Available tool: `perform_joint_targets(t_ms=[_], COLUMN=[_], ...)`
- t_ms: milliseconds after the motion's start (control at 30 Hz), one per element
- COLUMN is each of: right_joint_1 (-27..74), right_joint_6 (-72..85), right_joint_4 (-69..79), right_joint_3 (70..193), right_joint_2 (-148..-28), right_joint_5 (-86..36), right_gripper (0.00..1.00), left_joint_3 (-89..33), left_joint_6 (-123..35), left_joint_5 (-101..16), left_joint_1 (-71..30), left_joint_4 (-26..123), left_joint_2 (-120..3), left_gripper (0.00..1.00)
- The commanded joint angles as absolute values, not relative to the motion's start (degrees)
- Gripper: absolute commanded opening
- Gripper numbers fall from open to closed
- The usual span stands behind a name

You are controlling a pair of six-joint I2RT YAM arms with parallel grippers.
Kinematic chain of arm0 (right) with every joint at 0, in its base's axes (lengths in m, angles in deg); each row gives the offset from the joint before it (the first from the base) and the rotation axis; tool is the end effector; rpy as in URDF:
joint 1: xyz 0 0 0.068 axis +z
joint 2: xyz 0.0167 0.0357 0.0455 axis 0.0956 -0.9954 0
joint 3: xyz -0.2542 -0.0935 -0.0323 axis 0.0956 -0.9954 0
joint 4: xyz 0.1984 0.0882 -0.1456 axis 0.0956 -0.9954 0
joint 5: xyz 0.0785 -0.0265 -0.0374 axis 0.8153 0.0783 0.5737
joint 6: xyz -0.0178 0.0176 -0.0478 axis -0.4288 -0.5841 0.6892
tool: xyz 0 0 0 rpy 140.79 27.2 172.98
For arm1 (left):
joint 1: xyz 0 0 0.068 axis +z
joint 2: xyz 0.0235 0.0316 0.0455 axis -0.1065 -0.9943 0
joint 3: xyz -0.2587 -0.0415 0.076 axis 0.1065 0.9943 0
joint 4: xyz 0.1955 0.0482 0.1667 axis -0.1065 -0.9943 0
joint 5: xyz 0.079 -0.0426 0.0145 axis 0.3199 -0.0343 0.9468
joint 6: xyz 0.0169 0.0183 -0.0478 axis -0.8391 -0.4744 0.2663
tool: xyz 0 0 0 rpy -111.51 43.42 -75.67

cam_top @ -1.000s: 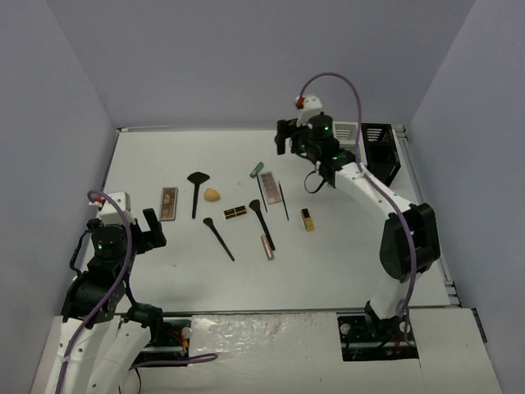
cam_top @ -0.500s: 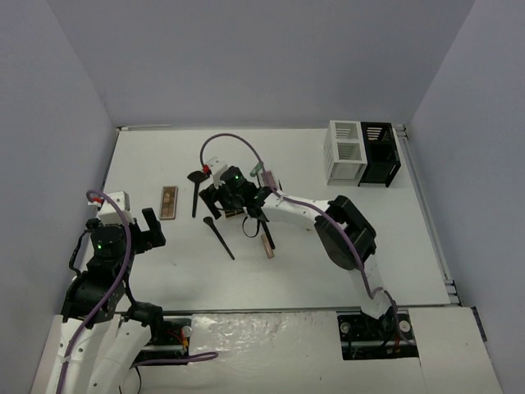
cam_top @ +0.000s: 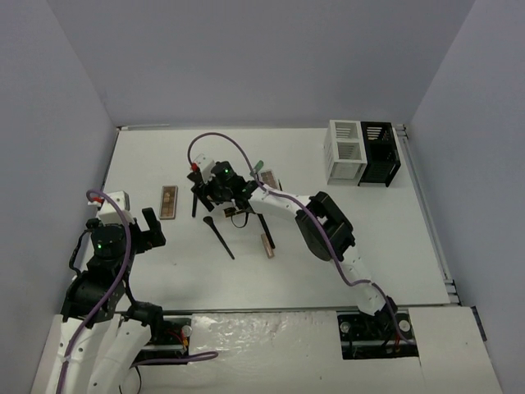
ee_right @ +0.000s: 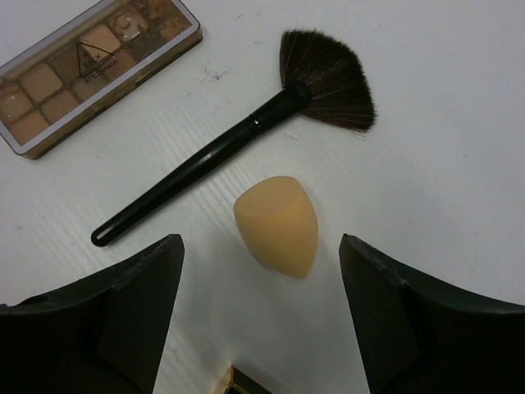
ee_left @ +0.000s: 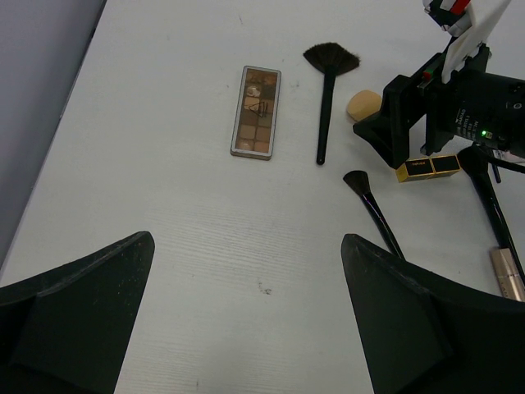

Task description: Organize the makeup

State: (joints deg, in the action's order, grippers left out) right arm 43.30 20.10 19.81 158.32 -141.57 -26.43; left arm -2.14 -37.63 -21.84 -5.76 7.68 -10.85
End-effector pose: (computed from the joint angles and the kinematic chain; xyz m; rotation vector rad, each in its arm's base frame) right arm 0.3581 0.4149 0.1869 -0.9706 1.6749 0.5979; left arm 0.1001 -0.0134 0.3350 -0.2405 1.8954 -0.1431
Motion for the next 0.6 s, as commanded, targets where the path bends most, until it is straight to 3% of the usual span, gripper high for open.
perform_joint_targets(t_ms=[0, 300, 467, 567], right_joint_1=[42.95, 42.50, 42.49, 42.33], right_joint_6=[21.76, 22.61, 23.46, 23.93], right_joint_4=[21.29, 20.91, 21.09, 21.25], right_joint_3=[162.75, 166.11, 166.58, 166.11], right_joint_2=[-143.07, -145.42, -144.90, -143.02], right_joint_5=[-25.68, -25.74, -26.97, -27.67], right_gripper=[0.69, 0.49, 0.11, 0.00], left_joint_3=[-3.39, -3.39, -3.40, -3.40], left_joint_6=[-37.02, -37.02, -37.02, -37.02], left_joint_5=[-21.64, -21.74, -21.74, -21.74], left_joint_1=[-5.31, -5.31, -5.31, -5.31], left_joint_4=[10.17, 10.17, 10.08, 10.08], left_joint_2=[-11.67, -11.81, -11.93, -11.93], left_gripper=[0.97, 0.97, 0.97, 0.97])
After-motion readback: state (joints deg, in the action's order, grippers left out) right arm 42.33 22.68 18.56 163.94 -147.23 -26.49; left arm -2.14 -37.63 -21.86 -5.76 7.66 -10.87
